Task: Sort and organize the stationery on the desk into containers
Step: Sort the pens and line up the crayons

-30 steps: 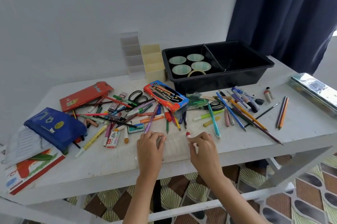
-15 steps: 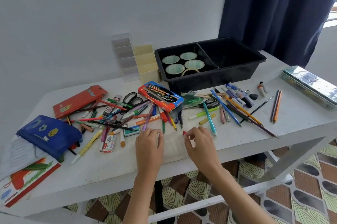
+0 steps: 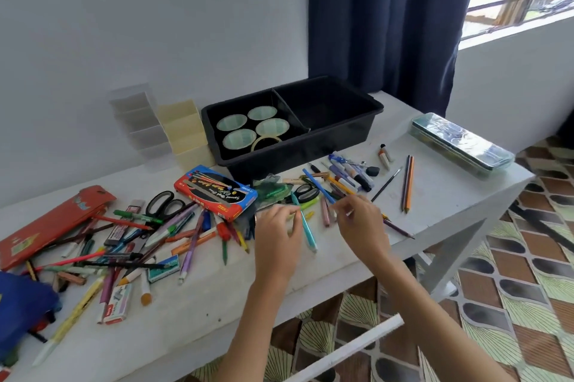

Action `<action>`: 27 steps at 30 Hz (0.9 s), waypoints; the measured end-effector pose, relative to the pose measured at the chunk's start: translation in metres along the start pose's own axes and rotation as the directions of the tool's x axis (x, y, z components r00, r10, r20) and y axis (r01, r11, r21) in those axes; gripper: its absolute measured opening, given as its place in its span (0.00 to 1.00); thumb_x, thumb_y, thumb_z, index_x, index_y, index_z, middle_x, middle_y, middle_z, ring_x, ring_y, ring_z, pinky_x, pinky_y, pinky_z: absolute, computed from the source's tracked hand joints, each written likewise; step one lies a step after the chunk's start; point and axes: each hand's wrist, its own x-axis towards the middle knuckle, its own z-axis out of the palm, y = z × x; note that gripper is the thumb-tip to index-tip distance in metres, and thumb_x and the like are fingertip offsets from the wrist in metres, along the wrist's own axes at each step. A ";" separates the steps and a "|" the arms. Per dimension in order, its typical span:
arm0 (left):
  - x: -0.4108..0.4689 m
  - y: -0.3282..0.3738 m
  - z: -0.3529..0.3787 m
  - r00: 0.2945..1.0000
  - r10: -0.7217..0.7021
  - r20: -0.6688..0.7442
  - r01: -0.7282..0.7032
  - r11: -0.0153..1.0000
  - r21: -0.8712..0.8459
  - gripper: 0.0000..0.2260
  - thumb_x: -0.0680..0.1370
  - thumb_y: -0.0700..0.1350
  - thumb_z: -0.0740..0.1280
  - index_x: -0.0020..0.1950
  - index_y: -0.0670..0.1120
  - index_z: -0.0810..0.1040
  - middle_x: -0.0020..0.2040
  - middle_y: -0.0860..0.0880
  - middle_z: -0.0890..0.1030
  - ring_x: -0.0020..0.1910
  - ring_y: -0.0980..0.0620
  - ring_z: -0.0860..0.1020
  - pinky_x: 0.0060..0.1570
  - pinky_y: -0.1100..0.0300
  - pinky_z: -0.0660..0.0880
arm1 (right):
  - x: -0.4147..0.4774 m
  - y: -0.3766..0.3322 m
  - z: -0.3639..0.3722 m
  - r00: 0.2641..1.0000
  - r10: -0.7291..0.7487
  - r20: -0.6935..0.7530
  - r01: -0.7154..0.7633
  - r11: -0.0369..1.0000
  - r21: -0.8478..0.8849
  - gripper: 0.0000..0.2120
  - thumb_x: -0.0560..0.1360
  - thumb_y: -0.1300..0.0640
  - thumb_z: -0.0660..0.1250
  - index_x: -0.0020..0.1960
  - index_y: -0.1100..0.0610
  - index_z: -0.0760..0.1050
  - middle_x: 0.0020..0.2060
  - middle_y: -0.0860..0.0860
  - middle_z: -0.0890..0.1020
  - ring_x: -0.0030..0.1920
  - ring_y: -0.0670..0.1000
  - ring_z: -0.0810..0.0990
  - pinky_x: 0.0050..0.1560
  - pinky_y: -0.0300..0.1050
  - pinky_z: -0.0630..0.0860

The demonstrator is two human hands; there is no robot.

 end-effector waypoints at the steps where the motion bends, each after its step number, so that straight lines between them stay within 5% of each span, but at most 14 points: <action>1: 0.005 0.005 0.006 1.000 0.011 0.008 -0.011 1.000 -0.009 0.09 0.79 0.45 0.63 0.56 0.46 0.80 0.51 0.51 0.80 0.53 0.56 0.74 0.52 0.66 0.68 | 0.008 0.005 -0.004 0.999 0.027 -0.022 -0.028 1.000 -0.011 0.06 0.76 0.64 0.64 0.50 0.58 0.78 0.48 0.52 0.78 0.45 0.50 0.75 0.44 0.41 0.74; 5: 0.020 0.020 0.025 0.999 0.026 0.042 -0.025 0.999 -0.036 0.09 0.79 0.45 0.63 0.57 0.46 0.79 0.51 0.52 0.79 0.52 0.58 0.73 0.52 0.65 0.70 | 0.046 0.022 -0.013 0.990 0.129 -0.056 -0.134 0.987 -0.093 0.09 0.77 0.62 0.63 0.55 0.62 0.79 0.51 0.57 0.78 0.47 0.53 0.77 0.49 0.45 0.76; 10: 0.029 0.022 0.045 0.997 0.001 0.077 0.003 0.999 -0.050 0.09 0.79 0.46 0.62 0.57 0.49 0.79 0.52 0.54 0.78 0.54 0.59 0.72 0.54 0.64 0.72 | 0.074 0.036 -0.007 0.975 0.223 -0.012 -0.219 0.945 -0.242 0.09 0.78 0.62 0.61 0.50 0.61 0.80 0.47 0.57 0.80 0.40 0.53 0.75 0.37 0.43 0.69; 14: 0.035 0.022 0.055 0.996 -0.016 0.087 0.019 0.999 -0.034 0.09 0.79 0.45 0.62 0.57 0.48 0.79 0.52 0.53 0.78 0.53 0.57 0.72 0.51 0.66 0.70 | 0.083 0.037 -0.001 0.970 0.243 0.010 -0.233 0.940 -0.251 0.07 0.77 0.61 0.64 0.48 0.61 0.81 0.44 0.56 0.81 0.39 0.52 0.77 0.36 0.43 0.73; 19: 0.038 0.024 0.062 0.996 -0.024 0.088 0.027 0.999 -0.037 0.09 0.79 0.44 0.62 0.57 0.47 0.79 0.52 0.53 0.78 0.53 0.57 0.72 0.52 0.63 0.72 | 0.088 0.037 0.005 0.961 0.276 -0.010 -0.267 0.918 -0.295 0.10 0.77 0.57 0.65 0.57 0.58 0.78 0.45 0.55 0.81 0.40 0.52 0.75 0.34 0.43 0.67; 27: 0.028 0.030 0.065 0.996 -0.065 0.066 0.070 0.994 -0.080 0.09 0.79 0.44 0.62 0.56 0.47 0.80 0.52 0.53 0.78 0.53 0.58 0.73 0.54 0.65 0.71 | 0.085 0.043 0.005 0.962 0.272 -0.001 -0.271 0.960 -0.072 0.08 0.73 0.62 0.70 0.51 0.61 0.81 0.42 0.56 0.82 0.40 0.53 0.79 0.38 0.47 0.76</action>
